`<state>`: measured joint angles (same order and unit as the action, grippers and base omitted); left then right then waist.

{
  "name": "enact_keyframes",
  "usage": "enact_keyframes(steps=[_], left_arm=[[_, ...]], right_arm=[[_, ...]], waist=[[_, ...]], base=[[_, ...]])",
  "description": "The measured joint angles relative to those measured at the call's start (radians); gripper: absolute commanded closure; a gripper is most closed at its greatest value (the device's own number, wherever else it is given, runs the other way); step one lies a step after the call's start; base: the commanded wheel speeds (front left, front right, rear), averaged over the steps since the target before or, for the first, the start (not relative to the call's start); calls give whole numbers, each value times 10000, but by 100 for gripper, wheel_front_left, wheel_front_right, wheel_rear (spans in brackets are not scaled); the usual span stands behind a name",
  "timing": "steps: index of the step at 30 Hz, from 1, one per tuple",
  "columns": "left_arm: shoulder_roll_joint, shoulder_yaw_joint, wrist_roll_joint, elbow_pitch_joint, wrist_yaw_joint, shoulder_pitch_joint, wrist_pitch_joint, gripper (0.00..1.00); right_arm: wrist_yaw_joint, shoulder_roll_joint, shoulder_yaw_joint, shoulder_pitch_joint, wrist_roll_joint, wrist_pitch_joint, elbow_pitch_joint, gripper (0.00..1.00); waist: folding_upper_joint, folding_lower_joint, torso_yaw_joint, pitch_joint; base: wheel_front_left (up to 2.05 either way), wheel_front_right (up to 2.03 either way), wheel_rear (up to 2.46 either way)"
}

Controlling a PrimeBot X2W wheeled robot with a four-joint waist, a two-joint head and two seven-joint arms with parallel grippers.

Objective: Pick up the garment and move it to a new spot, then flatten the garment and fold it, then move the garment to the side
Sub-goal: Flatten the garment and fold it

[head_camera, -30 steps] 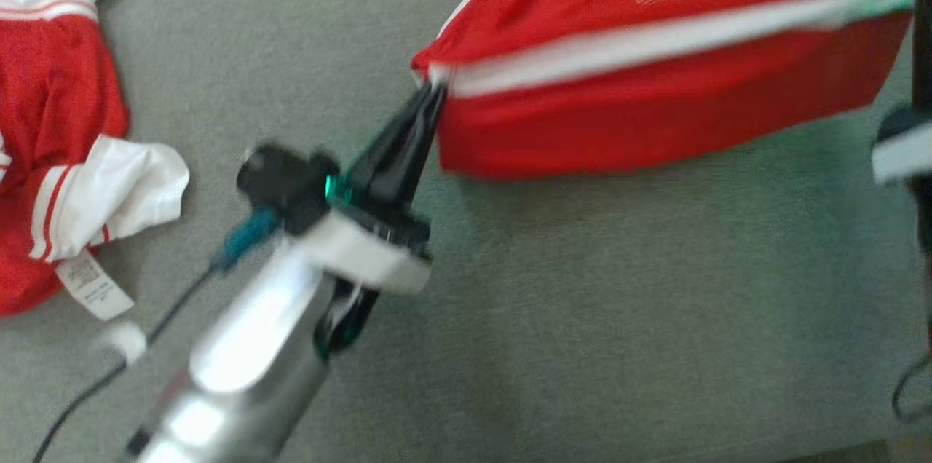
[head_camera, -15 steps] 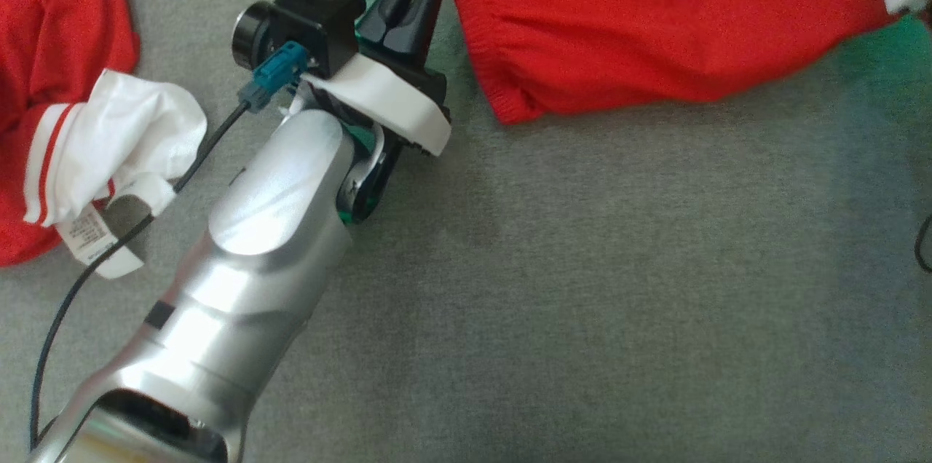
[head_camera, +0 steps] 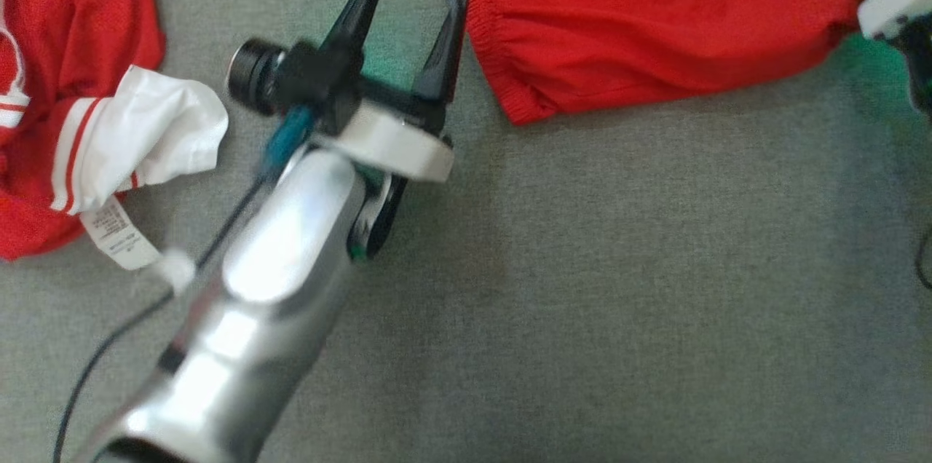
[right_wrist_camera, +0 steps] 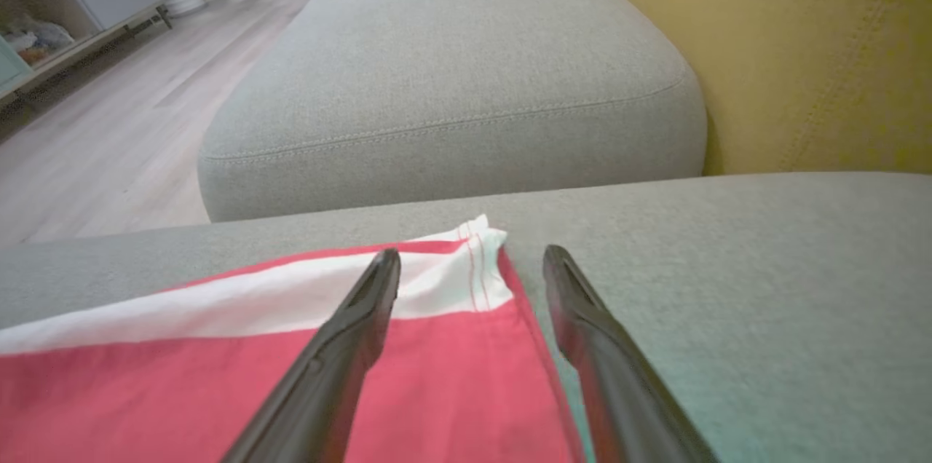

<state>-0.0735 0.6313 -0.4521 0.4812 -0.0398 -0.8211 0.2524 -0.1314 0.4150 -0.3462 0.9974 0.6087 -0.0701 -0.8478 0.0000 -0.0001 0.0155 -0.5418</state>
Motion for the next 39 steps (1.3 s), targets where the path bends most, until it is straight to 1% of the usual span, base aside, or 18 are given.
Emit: enact_keyframes(steps=[1, 4, 6, 8, 9, 12, 13, 14, 15, 17, 20, 25, 27, 31, 34, 36, 39], left_arm=[[0, 0, 0, 0, 0, 0, 0, 0], [-215, -648, 848, -1636, -633, 1104, 19, 0], [-305, -1028, 1292, -2522, -865, 1839, 46, 0], [-336, -1300, 1643, -3179, -957, 2581, 50, 0], [-314, -1494, 1921, -3668, -1014, 3229, 52, 0], [-253, -1699, 2266, -4142, -1011, 3805, 54, 0], [-228, -1743, 2378, -4257, -1009, 3898, 54, 0], [-192, -1779, 2472, -4339, -999, 3965, 54, 0], [-140, -1802, 2564, -4387, -993, 4015, 54, 0], [-90, -1854, 2719, -4477, -920, 4132, 54, 0], [-33, -2107, 2790, -4531, -903, 4434, 54, 0], [-12, -2422, 2986, -4527, -694, 5024, 54, 0], [-13, -2518, 3035, -4527, -566, 5200, 54, 0], [6, -2615, 3108, -4521, -387, 5416, 54, 0], [15, -2685, 3206, -4508, -286, 5498, 54, 0], [25, -2731, 3218, -4474, -213, 5585, 54, 0], [35, -2767, 3304, -4355, -136, 5730, 54, 0]], right_arm=[[0, 0, 0, 0, 0, 0, 0, 0], [0, 364, -121, -137, 247, 184, -424, 0], [0, 581, -119, -207, 403, 303, -744, 0], [0, 669, -128, -259, 535, 468, -1030, 0], [0, 708, -169, -261, 681, 688, -1271, 0], [0, 759, -263, -243, 1030, 1141, -1461, 0], [0, 828, -268, -219, 1160, 1350, -1507, 20], [0, 903, -288, -181, 1294, 1578, -1526, 76], [0, 993, -309, -157, 1406, 1730, -1530, 100], [0, 1043, -401, -169, 1544, 1804, -1555, 100], [0, 932, -585, -361, 1779, 1801, -1603, 100], [0, 1055, -740, -1039, 1941, 1565, -1747, 100], [0, 1271, -763, -1313, 1967, 1430, -1848, 100], [0, 1916, -616, -1502, 2123, 988, -1875, 100], [0, 2036, -616, -1486, 2176, 802, -1478, 100], [0, 1916, -686, -1487, 2345, 790, -999, 100], [0, 1691, -1043, -1484, 2397, 823, 38, 100]], waist=[[0, 0, 0, 0], [0, -2, 13, 129], [0, -1, 100, 150], [0, -1, 224, 151], [0, -1, 383, 139], [0, -1, 661, 113], [0, -2, 754, 115], [0, -2, 839, 122], [1, -2, 916, 142], [0, 1, 1001, 247], [0, 1, 982, 523], [0, 0, 689, 1110], [0, 0, 527, 1357], [1, -1, 204, 1789], [0, 0, -28, 2010], [0, 0, -159, 2138], [0, 0, -321, 2325]], base=[[0, 0, 0], [0, 0, 0], [0, 0, 0], [0, 0, 0], [0, 0, 0], [0, 0, 0], [0, 0, 0], [0, 0, 0], [0, 0, 0], [0, 0, 0], [0, 0, 0], [0, 0, 0], [0, 0, 0], [0, 0, 0], [0, 0, 0], [0, 0, 0], [0, 0, 0]])
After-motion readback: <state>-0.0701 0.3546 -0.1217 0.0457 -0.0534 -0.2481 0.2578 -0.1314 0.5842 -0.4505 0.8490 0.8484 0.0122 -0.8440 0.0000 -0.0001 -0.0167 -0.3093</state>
